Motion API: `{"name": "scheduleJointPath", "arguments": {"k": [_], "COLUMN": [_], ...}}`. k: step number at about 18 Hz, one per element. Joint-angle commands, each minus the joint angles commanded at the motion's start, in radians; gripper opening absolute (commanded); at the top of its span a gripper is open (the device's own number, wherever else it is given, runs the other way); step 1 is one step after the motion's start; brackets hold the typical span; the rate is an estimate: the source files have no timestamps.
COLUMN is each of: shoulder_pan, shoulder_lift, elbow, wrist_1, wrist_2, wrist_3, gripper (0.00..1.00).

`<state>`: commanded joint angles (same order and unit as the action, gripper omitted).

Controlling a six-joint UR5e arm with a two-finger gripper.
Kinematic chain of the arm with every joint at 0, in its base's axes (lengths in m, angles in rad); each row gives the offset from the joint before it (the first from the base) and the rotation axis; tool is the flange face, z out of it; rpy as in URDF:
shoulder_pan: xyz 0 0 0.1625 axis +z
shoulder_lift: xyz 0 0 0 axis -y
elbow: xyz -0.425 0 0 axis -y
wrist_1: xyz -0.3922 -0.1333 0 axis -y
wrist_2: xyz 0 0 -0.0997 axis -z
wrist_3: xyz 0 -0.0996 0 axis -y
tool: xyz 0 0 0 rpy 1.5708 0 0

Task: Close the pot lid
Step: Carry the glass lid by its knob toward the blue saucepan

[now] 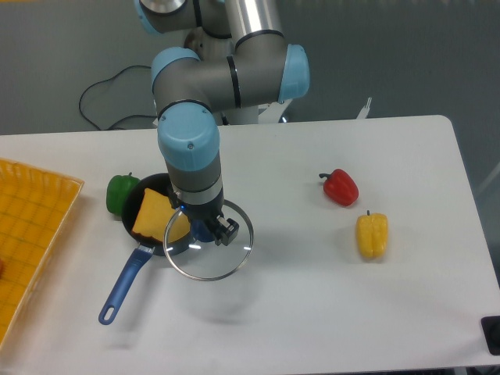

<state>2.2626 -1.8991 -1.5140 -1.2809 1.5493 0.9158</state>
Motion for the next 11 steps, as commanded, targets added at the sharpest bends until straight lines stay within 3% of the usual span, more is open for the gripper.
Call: {"name": "scheduleJointPath", "arguments": {"k": [11], "shoulder_pan": [-0.006], "shoulder_lift": [0.024], "elbow": [-0.026], "wrist_1": [0.008], "wrist_2": [-0.008], "wrist_3": [-0.008], "gripper": [0.47]}}
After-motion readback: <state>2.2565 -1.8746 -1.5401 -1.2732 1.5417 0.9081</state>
